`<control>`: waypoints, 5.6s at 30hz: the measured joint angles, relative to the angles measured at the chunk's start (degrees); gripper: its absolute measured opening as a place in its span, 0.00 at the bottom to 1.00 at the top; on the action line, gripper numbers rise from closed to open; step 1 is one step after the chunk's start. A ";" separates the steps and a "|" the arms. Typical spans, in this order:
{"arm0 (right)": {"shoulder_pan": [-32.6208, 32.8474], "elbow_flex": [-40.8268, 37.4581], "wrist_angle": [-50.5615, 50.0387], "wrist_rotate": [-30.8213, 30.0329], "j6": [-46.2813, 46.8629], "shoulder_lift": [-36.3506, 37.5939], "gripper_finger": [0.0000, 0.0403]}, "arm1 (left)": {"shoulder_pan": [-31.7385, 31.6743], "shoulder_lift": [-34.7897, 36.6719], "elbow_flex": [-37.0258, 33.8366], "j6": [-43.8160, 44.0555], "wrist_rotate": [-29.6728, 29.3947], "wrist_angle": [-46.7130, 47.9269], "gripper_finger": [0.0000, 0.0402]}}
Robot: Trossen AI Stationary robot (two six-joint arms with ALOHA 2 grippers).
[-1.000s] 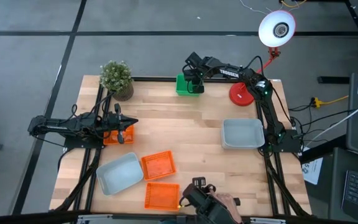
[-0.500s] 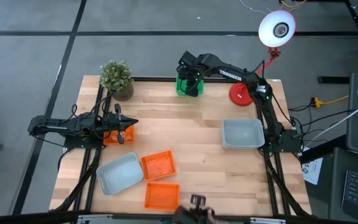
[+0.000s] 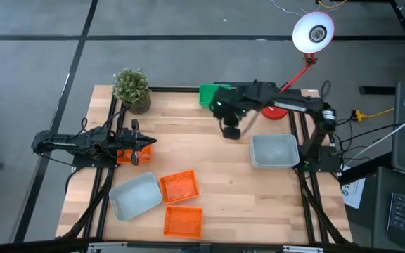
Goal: Stack baskets by color
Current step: Stack the center orange bin onto the top orange bin
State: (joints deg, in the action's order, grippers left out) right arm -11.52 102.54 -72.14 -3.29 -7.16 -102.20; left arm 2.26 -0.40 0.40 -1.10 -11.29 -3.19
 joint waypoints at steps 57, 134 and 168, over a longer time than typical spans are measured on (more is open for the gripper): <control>34.90 -28.05 3.62 -33.08 55.34 24.12 0.14 | 1.98 -68.34 42.05 12.97 16.35 19.12 0.28; 37.47 -41.44 10.20 -32.52 67.99 24.06 0.14 | 13.83 -83.68 41.99 31.48 6.51 17.28 0.28; 37.47 -41.44 11.53 -31.03 68.13 24.08 0.14 | 11.57 -65.42 68.37 26.63 -10.49 82.52 0.00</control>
State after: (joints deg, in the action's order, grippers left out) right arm 25.96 61.10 -60.60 -34.33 60.97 -78.13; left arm 13.84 -65.82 68.78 25.52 -21.77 79.33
